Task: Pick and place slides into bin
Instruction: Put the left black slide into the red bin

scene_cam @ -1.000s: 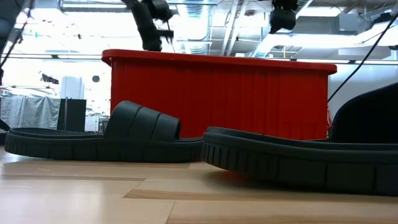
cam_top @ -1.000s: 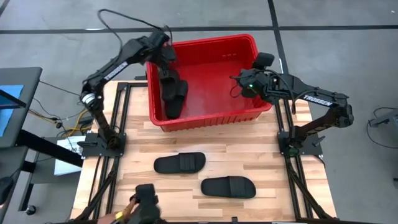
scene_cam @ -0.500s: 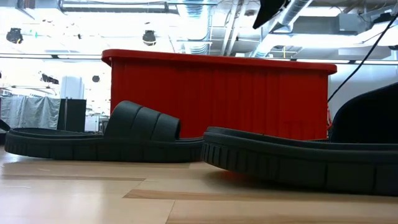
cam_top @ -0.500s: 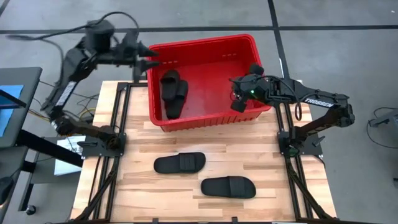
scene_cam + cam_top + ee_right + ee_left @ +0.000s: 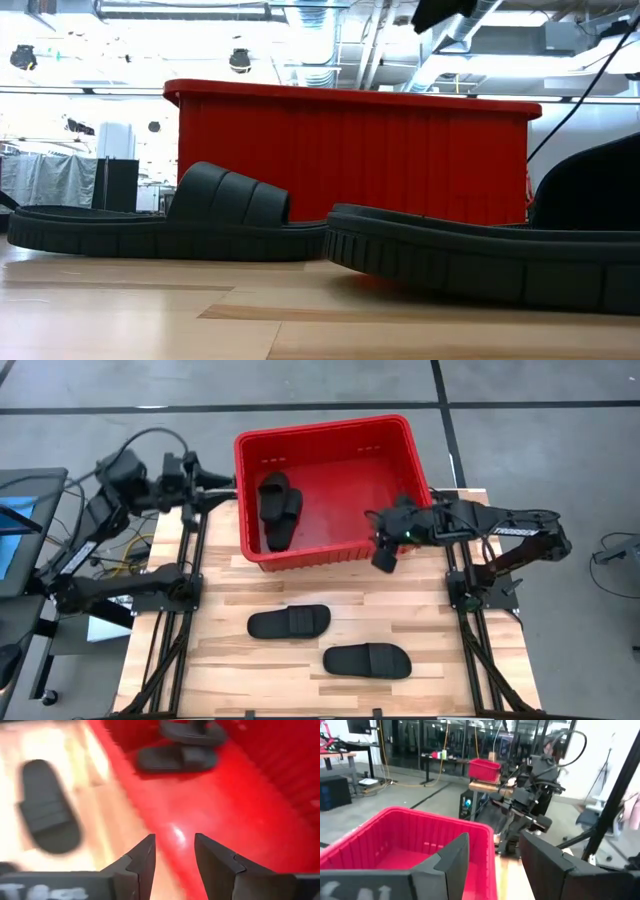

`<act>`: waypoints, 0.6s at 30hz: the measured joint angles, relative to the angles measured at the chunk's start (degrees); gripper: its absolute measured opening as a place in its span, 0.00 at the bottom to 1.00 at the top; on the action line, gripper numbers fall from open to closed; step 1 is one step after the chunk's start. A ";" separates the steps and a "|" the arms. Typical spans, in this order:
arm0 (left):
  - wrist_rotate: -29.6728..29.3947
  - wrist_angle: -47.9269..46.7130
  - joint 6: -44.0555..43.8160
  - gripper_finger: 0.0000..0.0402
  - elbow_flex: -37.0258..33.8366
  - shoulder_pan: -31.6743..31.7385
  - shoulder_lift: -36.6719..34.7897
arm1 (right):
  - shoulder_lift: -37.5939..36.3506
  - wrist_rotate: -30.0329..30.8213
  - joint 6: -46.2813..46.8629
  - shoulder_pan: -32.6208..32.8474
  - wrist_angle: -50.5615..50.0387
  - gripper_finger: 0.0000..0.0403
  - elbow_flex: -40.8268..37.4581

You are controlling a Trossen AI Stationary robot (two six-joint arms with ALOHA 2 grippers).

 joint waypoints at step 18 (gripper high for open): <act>0.20 3.46 -9.52 0.41 -20.27 -0.03 -23.54 | 10.71 -2.92 15.93 15.41 18.06 0.32 -0.03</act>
